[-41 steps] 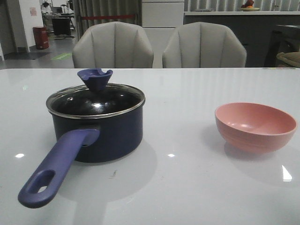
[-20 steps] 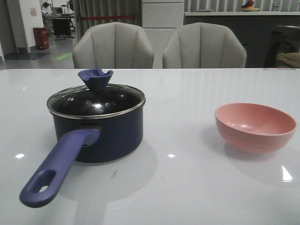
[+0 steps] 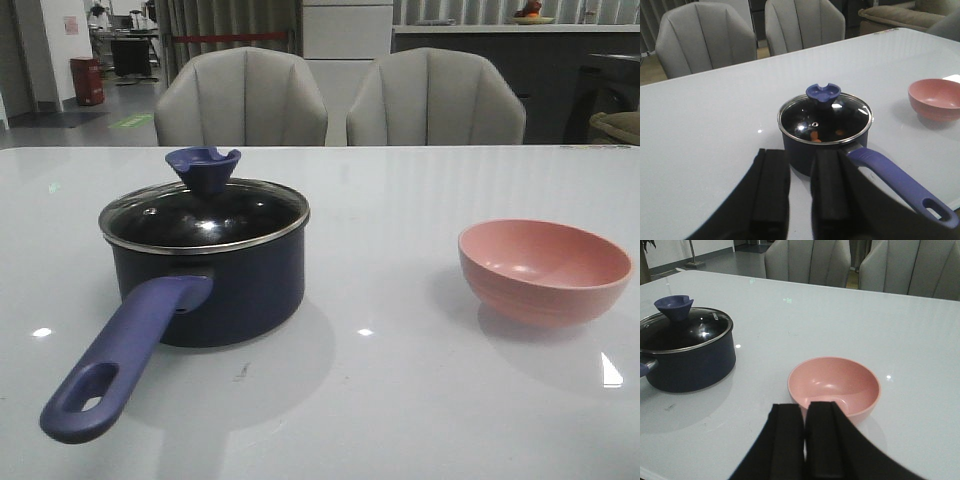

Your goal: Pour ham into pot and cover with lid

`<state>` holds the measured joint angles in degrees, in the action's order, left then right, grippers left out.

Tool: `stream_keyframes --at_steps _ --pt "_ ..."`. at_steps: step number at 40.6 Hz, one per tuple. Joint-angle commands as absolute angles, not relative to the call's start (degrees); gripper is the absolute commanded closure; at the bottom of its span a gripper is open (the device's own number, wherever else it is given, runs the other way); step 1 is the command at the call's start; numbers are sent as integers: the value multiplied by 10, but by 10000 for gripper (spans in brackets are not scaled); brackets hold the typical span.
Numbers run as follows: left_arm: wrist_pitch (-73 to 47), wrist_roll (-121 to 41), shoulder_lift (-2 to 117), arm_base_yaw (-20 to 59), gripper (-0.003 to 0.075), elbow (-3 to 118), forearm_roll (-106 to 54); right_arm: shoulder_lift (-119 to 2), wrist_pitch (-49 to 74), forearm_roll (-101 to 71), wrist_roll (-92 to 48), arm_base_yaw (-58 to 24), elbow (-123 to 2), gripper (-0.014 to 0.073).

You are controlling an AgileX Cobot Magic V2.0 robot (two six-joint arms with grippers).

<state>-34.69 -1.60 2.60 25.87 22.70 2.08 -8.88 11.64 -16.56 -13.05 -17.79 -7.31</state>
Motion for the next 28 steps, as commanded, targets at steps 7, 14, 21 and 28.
stream_keyframes --at_steps 7,14,21,28 --pt "-287 -14 33 258 591 241 18 -94 75 -166 -134 -177 -89 416" --pt "-287 -14 33 258 591 241 18 -94 75 -166 -134 -177 -89 416" --pt "-287 -14 33 258 591 241 18 -94 75 -166 -134 -177 -89 416" --pt "-242 -14 33 242 591 211 60 -94 75 -166 -134 -177 -89 416"
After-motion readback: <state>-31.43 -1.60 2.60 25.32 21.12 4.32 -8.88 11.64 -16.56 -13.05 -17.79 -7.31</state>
